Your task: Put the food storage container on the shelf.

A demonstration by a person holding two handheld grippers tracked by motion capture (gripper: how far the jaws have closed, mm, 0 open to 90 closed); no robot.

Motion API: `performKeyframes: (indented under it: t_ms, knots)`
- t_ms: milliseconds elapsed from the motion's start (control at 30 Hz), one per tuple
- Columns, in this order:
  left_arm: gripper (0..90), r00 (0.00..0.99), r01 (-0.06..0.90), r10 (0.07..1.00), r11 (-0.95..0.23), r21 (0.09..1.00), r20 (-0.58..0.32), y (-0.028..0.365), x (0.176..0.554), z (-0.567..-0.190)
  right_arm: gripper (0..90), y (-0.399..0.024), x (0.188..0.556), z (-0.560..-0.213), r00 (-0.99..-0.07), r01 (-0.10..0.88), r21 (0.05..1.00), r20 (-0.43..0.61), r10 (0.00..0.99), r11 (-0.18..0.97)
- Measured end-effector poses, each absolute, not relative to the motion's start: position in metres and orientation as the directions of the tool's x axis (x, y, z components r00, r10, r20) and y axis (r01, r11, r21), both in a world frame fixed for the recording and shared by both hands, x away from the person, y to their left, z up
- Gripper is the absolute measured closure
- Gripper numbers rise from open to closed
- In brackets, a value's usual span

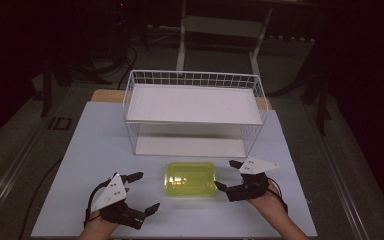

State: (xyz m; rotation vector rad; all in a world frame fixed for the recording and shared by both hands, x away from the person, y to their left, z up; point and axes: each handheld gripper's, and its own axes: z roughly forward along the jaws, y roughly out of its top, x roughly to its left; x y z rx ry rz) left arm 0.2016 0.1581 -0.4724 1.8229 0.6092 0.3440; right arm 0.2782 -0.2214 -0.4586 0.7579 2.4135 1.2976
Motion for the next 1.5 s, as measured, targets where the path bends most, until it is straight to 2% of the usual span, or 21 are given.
performKeyframes:
  t_ms: [100,200,333,533,733,833,933,1000,1033,1067,1200,1367,1400,1433,1500]
  knots:
    - [0.2,0.819,0.253,0.57,-0.258,0.932,-0.065,0.156,0.206,-0.466,13.1,-0.225,0.278,-0.453,-0.795,0.318,0.849,-0.004,0.606,0.422]
    - [0.2,0.81,0.274,0.581,-0.247,0.93,-0.084,0.154,0.213,-0.459,13.7,-0.226,0.275,-0.447,-0.764,0.262,0.872,-0.075,0.641,0.414]
    - [0.2,0.785,0.294,0.612,-0.234,0.927,-0.094,0.153,0.224,-0.453,17.6,-0.227,0.278,-0.446,-0.806,0.226,0.883,-0.067,0.588,0.411]
    - [0.2,0.768,0.347,0.626,-0.229,0.91,-0.135,0.148,0.241,-0.455,15.6,-0.214,0.274,-0.448,-0.793,0.23,0.853,-0.115,0.599,0.469]
    - [0.3,0.756,0.385,0.641,-0.274,0.881,-0.131,0.133,0.255,-0.465,10.9,-0.202,0.276,-0.459,-0.745,0.299,0.838,-0.093,0.66,0.456]
    - [0.3,0.743,0.431,0.651,-0.286,0.856,-0.157,0.126,0.262,-0.472,10.3,-0.2,0.279,-0.465,-0.732,0.35,0.837,-0.036,0.68,0.421]
    - [0.3,0.723,0.482,0.664,-0.284,0.829,-0.193,0.121,0.268,-0.48,10.3,-0.196,0.28,-0.471,-0.741,0.37,0.822,-0.02,0.671,0.434]
    - [1.0,0.711,0.499,0.678,-0.3,0.813,-0.186,0.117,0.271,-0.486,10.5,-0.193,0.279,-0.474,-0.748,0.374,0.819,-0.011,0.663,0.435]
    - [8.6,0.7,0.513,0.687,-0.293,0.807,-0.196,0.116,0.271,-0.489,11.9,-0.192,0.279,-0.475,-0.748,0.381,0.816,-0.005,0.664,0.436]
    - [11.8,0.685,0.53,0.699,-0.286,0.799,-0.205,0.115,0.272,-0.492,12.6,-0.191,0.279,-0.476,-0.751,0.384,0.813,0.0,0.66,0.438]
    - [15.8,0.653,0.58,0.721,-0.28,0.765,-0.232,0.112,0.274,-0.503,13.9,-0.189,0.28,-0.483,-0.748,0.403,0.795,0.002,0.663,0.453]
    - [27.9,0.608,0.626,0.746,-0.241,0.742,-0.271,0.114,0.278,-0.51,14.9,-0.19,0.281,-0.489,-0.741,0.435,0.78,0.027,0.671,0.449]
    - [27.9,0.604,0.634,0.743,-0.228,0.739,-0.288,0.115,0.279,-0.512,15.0,-0.191,0.282,-0.49,-0.741,0.44,0.778,0.034,0.67,0.448]
    - [34.7,0.603,0.636,0.743,-0.228,0.738,-0.291,0.115,0.28,-0.513,18.5,-0.19,0.282,-0.493,-0.736,0.456,0.77,0.044,0.675,0.446]
    - [43.9,0.613,0.642,0.727,-0.23,0.731,-0.31,0.115,0.28,-0.514,19.9,-0.19,0.282,-0.496,-0.732,0.468,0.761,0.05,0.68,0.449]
